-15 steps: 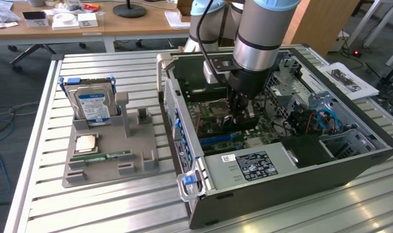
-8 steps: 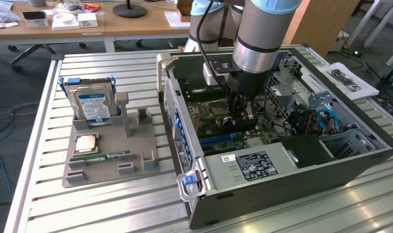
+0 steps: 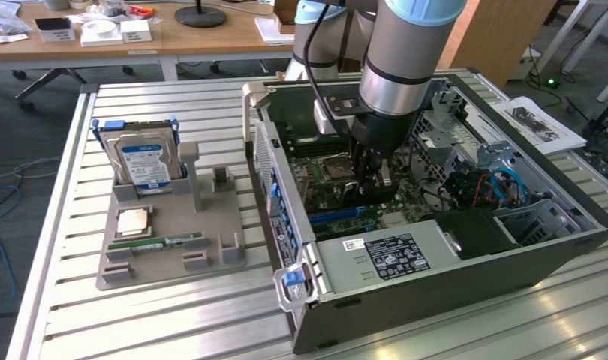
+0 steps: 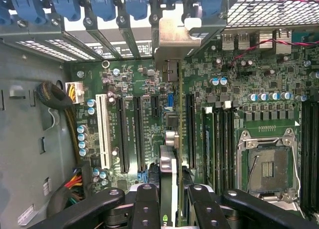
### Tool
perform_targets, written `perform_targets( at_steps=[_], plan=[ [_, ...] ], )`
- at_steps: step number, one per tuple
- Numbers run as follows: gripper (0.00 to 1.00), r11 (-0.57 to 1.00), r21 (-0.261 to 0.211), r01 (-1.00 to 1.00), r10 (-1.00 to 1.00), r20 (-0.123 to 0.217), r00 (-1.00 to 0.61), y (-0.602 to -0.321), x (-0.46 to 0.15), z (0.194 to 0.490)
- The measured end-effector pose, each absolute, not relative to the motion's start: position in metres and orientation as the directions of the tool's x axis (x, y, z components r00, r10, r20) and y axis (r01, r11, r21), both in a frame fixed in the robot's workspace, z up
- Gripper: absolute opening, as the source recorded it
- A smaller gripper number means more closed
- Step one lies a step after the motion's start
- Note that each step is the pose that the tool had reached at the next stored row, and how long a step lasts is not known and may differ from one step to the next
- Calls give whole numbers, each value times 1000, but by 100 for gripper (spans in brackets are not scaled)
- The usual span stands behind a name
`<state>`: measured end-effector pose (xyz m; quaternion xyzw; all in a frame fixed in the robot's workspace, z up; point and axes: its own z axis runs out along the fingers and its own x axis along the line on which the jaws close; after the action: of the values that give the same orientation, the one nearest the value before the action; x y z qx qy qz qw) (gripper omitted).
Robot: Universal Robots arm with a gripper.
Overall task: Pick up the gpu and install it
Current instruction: 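Insert the gpu into the slot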
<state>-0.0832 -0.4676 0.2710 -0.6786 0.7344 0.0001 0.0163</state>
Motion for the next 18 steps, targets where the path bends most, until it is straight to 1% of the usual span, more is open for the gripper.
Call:
perform_targets(
  at_steps=[14,15,18],
  plan=[
    [27,79,-23,-997,-997,-24,-79,-468,-86,270],
    [27,79,-23,-997,-997,-24,-79,-461,-87,271],
    [27,79,-23,-997,-997,-24,-79,-461,-87,271]
  ],
)
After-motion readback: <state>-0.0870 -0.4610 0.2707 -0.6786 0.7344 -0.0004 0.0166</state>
